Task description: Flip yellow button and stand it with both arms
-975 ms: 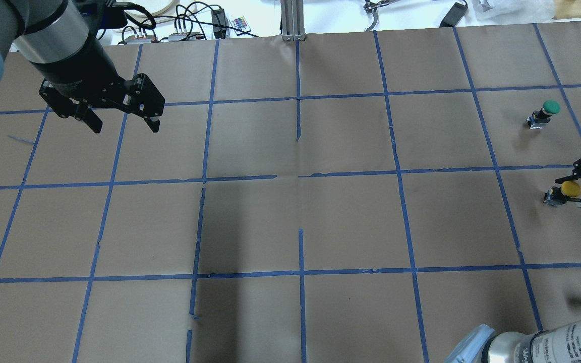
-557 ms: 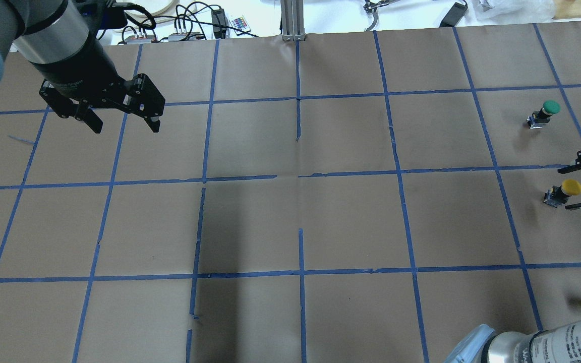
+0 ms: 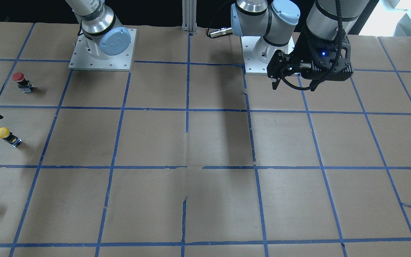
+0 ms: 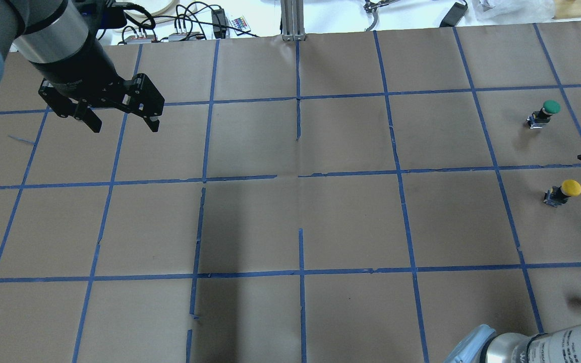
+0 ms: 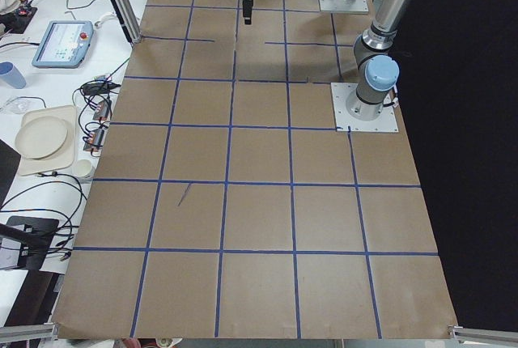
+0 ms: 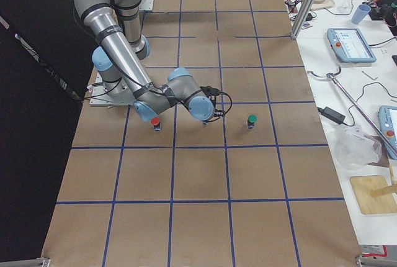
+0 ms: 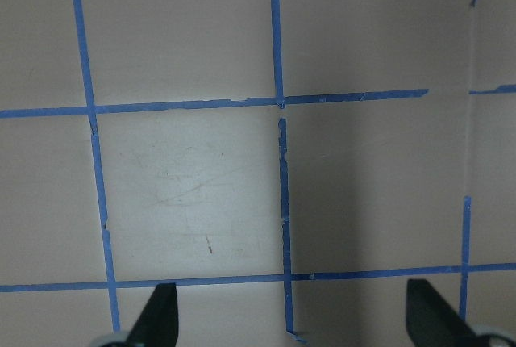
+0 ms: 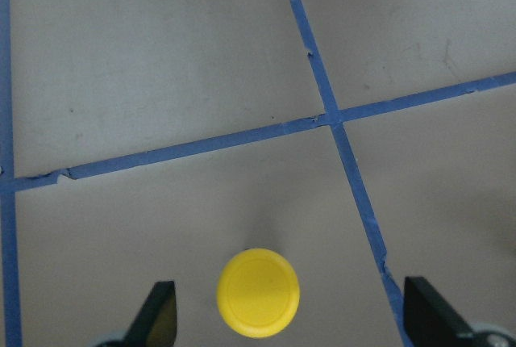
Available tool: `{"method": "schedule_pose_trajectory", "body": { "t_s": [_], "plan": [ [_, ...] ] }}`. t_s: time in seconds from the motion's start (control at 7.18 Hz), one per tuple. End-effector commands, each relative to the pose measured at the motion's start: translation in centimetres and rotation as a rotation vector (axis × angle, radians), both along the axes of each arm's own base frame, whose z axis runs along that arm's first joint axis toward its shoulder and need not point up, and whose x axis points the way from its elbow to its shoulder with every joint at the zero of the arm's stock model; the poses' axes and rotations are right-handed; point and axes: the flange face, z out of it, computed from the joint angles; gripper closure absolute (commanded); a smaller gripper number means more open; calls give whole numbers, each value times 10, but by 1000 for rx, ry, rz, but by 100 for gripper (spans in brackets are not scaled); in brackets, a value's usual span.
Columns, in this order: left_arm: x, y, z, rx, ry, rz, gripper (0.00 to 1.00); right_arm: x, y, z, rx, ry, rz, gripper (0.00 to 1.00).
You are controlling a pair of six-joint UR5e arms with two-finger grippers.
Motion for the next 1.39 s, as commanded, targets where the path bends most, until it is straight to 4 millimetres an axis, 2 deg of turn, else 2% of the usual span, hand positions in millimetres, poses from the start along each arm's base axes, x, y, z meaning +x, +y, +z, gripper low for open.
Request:
{"method": "schedule_pose_trajectory", "body": {
  "t_s": [0.0,0.28,0.42,0.7,0.97,1.25],
  "plan": [
    [0,0,1,-3,-2,-1,0,25,16,78,32,66,-213,1],
    [0,0,2,-4,-2,-1,0,78,26,128,127,104,-513,1],
    [0,-1,3,-6,-4,-1,0,101,25,140,212,112,-709,1],
    [1,0,4,-9,-4,-1,0,148,12,154,317,144,-940,1],
    [2,-1,5,-10,-5,0,0,211,18,182,328,236,-1169,0],
    [2,-1,5,-10,-4,1,0,262,23,188,384,244,-1324,0]
  ]
}}
